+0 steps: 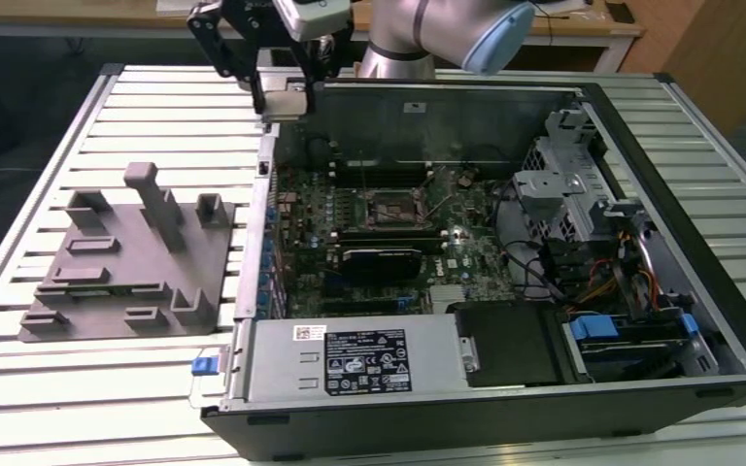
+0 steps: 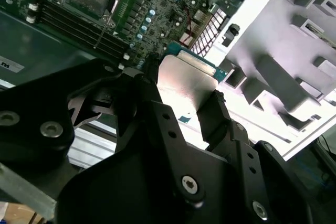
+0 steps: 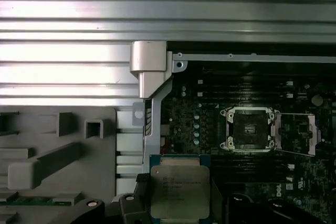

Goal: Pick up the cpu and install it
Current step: 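Pick up the cpu and move it towards the insertion slot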

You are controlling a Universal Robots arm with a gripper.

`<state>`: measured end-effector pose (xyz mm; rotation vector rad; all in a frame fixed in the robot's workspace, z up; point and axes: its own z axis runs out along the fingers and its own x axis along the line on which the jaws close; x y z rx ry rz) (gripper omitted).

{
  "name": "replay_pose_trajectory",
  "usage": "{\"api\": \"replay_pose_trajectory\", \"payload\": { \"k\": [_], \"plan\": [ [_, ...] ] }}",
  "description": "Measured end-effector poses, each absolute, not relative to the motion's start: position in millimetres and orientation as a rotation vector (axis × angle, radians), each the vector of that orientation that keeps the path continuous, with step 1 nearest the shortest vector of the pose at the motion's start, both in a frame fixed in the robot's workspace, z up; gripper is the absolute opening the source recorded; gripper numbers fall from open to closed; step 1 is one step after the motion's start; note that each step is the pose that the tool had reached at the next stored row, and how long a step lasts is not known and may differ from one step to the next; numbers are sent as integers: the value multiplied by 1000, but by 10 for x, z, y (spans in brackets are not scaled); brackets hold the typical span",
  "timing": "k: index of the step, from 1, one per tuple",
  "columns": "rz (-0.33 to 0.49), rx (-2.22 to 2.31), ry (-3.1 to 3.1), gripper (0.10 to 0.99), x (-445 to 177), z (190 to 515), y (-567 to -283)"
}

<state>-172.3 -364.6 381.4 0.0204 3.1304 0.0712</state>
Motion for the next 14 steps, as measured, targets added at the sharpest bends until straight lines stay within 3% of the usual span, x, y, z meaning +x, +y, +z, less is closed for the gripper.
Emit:
{"api": "replay_pose_trajectory", "payload": {
  "k": [14],
  "plan": [
    [71, 20, 3130, 541, -1451, 3814, -3593]
  ]
}}
